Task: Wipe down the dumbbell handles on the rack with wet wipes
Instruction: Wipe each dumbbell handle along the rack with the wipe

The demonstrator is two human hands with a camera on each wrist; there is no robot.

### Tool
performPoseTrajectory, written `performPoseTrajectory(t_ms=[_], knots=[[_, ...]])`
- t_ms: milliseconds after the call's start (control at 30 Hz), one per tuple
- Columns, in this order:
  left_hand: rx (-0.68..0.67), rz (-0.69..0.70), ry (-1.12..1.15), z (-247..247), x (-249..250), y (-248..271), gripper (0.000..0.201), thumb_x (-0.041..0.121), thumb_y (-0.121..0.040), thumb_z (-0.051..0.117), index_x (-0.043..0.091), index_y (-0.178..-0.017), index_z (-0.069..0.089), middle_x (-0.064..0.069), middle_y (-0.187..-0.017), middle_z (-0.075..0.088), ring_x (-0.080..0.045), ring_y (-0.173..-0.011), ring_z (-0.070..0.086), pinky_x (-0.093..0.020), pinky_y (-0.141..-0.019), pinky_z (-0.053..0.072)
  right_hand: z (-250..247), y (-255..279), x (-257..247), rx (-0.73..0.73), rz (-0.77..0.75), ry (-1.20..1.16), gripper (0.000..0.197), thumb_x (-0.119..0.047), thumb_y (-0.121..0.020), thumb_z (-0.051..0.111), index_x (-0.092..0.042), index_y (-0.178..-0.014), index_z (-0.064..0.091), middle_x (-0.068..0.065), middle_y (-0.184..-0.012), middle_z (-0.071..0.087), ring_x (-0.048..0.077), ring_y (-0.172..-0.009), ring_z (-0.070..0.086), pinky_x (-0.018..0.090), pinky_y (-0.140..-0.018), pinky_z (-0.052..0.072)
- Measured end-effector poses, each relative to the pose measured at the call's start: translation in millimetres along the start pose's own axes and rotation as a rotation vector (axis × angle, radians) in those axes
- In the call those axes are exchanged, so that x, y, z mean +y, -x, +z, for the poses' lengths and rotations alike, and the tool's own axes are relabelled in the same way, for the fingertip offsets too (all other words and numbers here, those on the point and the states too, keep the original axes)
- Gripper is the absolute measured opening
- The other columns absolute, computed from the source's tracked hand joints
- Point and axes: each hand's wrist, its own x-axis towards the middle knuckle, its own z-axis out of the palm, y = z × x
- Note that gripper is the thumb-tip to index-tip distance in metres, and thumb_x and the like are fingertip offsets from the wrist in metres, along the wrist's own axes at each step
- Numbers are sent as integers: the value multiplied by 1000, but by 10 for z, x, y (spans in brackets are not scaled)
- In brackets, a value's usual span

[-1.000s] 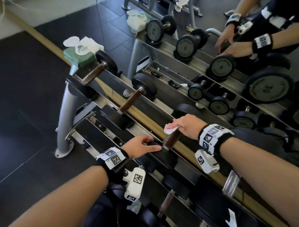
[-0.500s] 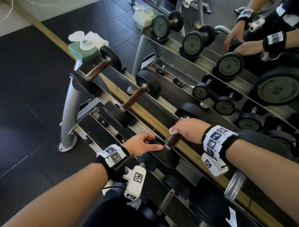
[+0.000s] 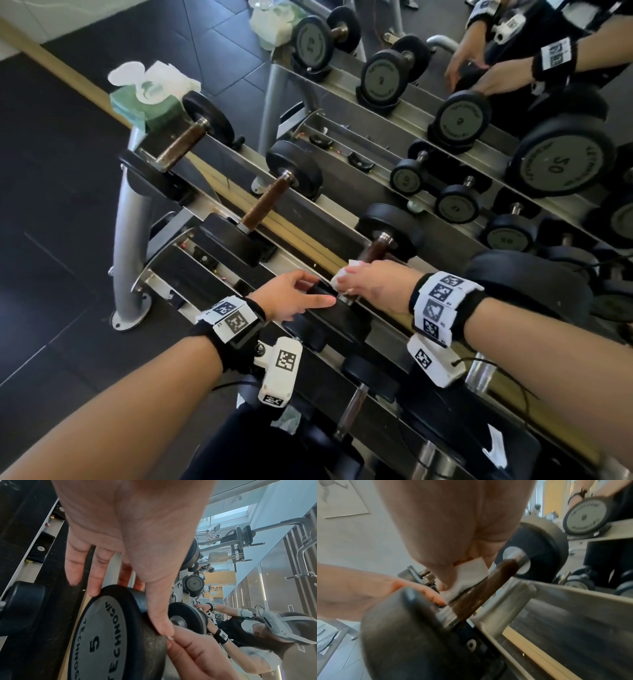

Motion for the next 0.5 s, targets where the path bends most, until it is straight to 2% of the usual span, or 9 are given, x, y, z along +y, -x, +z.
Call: performPoseTrajectory(t_ms=[67, 133, 200, 300, 367, 433, 500], knots=[[-25, -4, -7, -16, 10, -12, 68, 48, -80, 75, 29, -139, 47, 5, -131, 54, -13, -100, 65, -32, -85, 59, -57, 64, 49, 13, 41, -36, 64, 2, -93, 52, -19, -149, 30, 3, -152, 33, 22, -136, 42, 33, -107, 41], [-39, -3, -26, -39, 17, -28, 68, 49, -79, 75, 30, -137, 47, 4, -128, 56, -14, -98, 66, -34, -85, 59, -180, 116, 173, 12, 175, -96, 61, 3, -90, 57, -18, -143, 36, 6, -144, 42, 25, -127, 51, 35, -102, 45], [-46, -7, -44, -62, 23, -38, 68, 52, -76, 77, 32, -135, 48, 5, -124, 57, -14, -95, 68, -35, -84, 60, -226, 154, 189, 67, 230, -120, 58, 1, -90, 57, -17, -141, 37, 6, -144, 41, 25, -129, 48, 35, -101, 43], [-59, -9, -62, -73, 24, -51, 70, 54, -74, 77, 33, -134, 48, 10, -117, 58, -12, -94, 68, -37, -85, 60, -86, 172, -45, 45, 220, -139, 62, 1, -93, 53, -15, -148, 29, 8, -153, 29, 23, -140, 34, 35, -109, 40], [-57, -7, -82, -72, 23, -50, 71, 56, -74, 77, 32, -135, 47, 13, -112, 58, -12, -94, 68, -37, -85, 60, 12, 197, -166, 84, 160, -234, 52, -2, -100, 43, -16, -149, 37, 7, -157, 29, 24, -143, 31, 37, -114, 32], [-52, -11, -75, -62, 40, -36, 72, 55, -75, 77, 30, -135, 47, 12, -115, 59, -12, -94, 68, -37, -84, 60, -30, 231, -94, 82, 159, -289, 50, -2, -101, 39, -20, -148, 39, 7, -157, 30, 25, -143, 32, 38, -115, 31], [-36, -9, -69, -53, 72, -4, 71, 54, -75, 77, 29, -134, 47, 9, -119, 59, -13, -94, 68, -32, -79, 60, -75, 220, 97, 85, 236, -283, 50, 0, -98, 46, -18, -144, 40, 8, -152, 36, 25, -139, 38, 37, -111, 36]])
